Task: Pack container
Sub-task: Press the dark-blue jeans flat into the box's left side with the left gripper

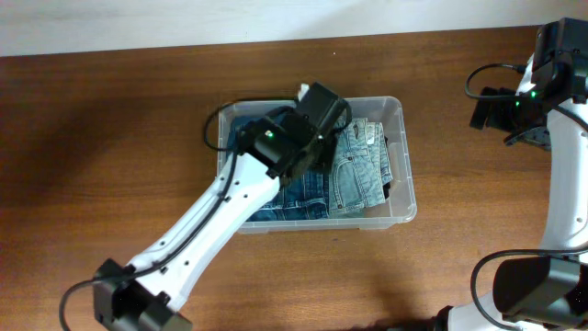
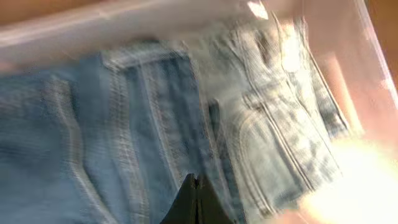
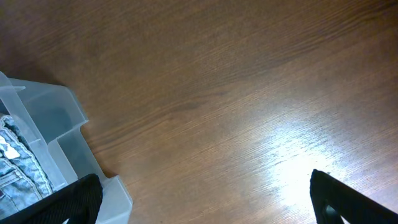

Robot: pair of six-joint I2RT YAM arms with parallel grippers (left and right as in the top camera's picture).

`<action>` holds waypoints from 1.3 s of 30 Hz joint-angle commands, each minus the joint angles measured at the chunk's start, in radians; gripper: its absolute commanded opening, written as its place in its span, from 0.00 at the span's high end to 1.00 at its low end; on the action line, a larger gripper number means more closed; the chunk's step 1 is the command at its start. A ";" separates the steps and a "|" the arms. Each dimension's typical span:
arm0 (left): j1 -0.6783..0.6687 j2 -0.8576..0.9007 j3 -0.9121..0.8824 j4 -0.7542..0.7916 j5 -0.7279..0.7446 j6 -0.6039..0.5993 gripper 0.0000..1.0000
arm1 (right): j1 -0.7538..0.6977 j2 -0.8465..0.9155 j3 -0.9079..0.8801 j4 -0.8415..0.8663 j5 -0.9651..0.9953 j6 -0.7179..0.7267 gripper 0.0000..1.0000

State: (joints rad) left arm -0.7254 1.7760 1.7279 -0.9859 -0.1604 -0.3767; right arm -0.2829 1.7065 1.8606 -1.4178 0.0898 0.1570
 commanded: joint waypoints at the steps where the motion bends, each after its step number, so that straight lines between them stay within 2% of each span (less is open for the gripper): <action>1: 0.003 -0.005 0.006 0.003 -0.216 0.019 0.99 | -0.006 0.002 0.003 0.000 0.012 0.005 0.02; 6: 0.035 0.051 0.006 0.027 -0.229 0.019 0.99 | -0.006 0.002 0.003 0.000 0.012 0.005 0.02; 17: 0.114 0.356 0.006 0.122 -0.173 0.019 0.99 | -0.006 0.002 0.003 0.000 0.012 0.005 0.01; 22: 0.134 0.297 0.070 0.085 -0.169 0.019 0.99 | -0.006 0.002 0.003 0.000 0.012 0.005 0.01; 30: 0.152 0.141 0.112 -0.088 -0.169 0.018 0.99 | -0.006 0.002 0.003 0.000 0.012 0.005 0.01; 36: 0.186 0.131 0.107 -0.248 -0.167 -0.058 0.99 | -0.006 0.002 0.003 0.000 0.012 0.005 0.01; 39: 0.206 0.132 0.096 -0.293 -0.114 -0.060 0.99 | -0.006 0.002 0.003 0.000 0.012 0.005 0.01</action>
State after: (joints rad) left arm -0.5404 1.9148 1.8301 -1.2552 -0.3210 -0.4042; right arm -0.2829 1.7065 1.8606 -1.4178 0.0898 0.1566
